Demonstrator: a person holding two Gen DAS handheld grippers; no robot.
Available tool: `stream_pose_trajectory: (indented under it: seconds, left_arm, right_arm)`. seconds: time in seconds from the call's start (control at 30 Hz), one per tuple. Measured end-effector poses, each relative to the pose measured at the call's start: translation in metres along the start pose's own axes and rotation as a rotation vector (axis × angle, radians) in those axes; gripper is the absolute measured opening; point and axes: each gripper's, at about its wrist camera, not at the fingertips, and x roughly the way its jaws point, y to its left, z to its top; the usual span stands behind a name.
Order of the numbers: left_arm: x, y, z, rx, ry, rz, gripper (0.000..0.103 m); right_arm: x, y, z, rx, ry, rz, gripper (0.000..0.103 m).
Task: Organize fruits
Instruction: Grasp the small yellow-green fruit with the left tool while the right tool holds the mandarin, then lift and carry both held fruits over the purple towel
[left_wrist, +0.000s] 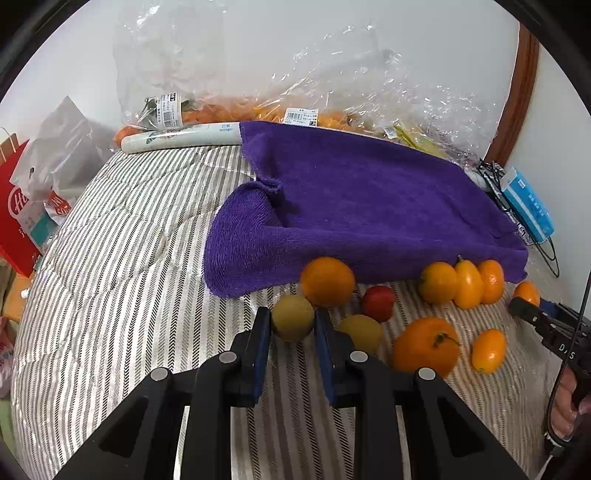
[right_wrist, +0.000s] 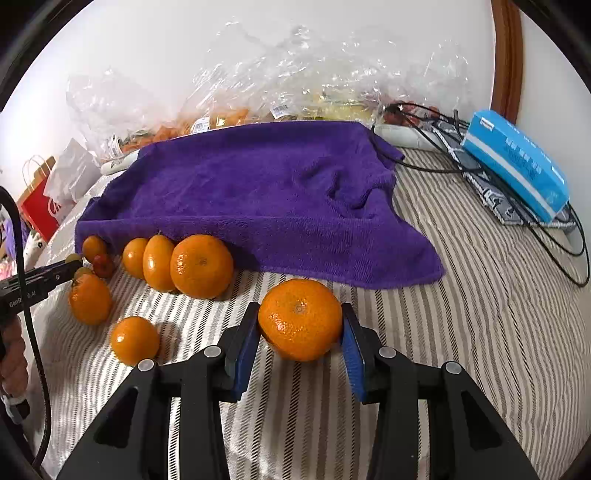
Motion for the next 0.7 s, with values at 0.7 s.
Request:
stream_pose_trajectory:
  seconds: [0.7]
  left_arm:
    - [-0.057, -0.026, 0.037, -0.023, -0.077, 0.066, 0.023]
  right_arm:
    - [-0.081, 0.014, 0.056, 0.001, -0.158, -0.05, 0.042]
